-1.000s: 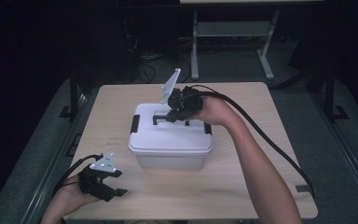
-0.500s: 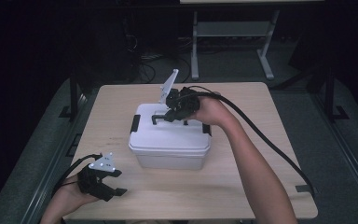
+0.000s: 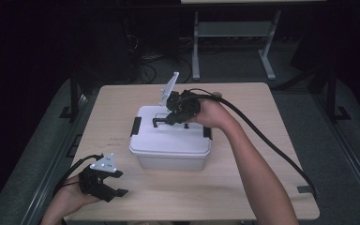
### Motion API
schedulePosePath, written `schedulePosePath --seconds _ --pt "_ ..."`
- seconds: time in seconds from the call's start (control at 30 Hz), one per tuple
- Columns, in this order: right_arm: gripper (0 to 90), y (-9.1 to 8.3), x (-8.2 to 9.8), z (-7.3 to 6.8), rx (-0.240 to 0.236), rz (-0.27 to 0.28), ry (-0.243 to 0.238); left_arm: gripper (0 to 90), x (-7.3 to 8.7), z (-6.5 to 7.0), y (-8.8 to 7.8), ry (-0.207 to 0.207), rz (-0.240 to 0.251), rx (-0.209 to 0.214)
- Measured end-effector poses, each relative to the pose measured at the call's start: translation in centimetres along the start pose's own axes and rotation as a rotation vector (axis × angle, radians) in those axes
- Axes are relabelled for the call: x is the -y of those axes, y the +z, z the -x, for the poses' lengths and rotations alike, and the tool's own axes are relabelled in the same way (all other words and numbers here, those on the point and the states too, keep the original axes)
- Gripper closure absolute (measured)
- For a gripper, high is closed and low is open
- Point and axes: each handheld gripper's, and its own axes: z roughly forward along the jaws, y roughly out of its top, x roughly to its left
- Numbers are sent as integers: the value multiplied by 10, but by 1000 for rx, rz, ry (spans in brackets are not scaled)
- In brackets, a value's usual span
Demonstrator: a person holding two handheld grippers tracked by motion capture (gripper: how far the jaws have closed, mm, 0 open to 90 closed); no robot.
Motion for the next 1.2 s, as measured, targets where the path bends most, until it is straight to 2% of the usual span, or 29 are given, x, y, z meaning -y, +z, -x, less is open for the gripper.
schedulePosePath --seconds 0.2,0.4,0.77,1.2 --pt "810 -4 7 0 -6 29 22 323 -1 0 0 1 0 -3" --pt "777 -10 8 0 -9 36 35 321 0 -1 0 4 -4 -2" --pt "721 -11 7 -5 -34 44 44 320 1 0 -3 2 3 -8" --pt "696 -19 8 -9 -32 54 51 319 2 -2 -3 -4 4 -10"
